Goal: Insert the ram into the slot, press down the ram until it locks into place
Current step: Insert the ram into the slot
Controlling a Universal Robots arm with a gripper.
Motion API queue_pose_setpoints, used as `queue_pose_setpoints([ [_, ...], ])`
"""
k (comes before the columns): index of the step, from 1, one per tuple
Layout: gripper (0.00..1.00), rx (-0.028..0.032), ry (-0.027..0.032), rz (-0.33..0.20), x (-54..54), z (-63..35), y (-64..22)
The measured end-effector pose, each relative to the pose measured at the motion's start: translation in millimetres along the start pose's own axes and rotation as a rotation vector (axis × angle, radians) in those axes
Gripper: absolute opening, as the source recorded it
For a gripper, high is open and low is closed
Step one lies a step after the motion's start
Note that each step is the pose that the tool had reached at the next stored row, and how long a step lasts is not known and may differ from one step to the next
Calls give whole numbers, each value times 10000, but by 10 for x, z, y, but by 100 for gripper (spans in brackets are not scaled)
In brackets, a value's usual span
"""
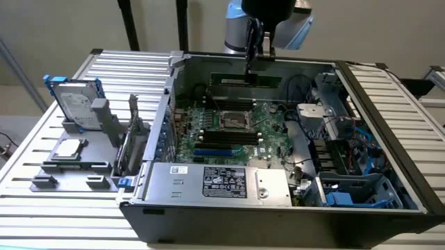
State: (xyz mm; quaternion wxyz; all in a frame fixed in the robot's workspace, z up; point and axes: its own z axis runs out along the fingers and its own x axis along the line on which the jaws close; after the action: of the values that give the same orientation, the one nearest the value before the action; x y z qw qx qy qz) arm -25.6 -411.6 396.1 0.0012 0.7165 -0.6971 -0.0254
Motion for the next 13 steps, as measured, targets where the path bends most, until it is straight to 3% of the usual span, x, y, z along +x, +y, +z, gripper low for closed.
queue_pose_setpoints([
  [13,13,6,-19,-1,0,0,1],
])
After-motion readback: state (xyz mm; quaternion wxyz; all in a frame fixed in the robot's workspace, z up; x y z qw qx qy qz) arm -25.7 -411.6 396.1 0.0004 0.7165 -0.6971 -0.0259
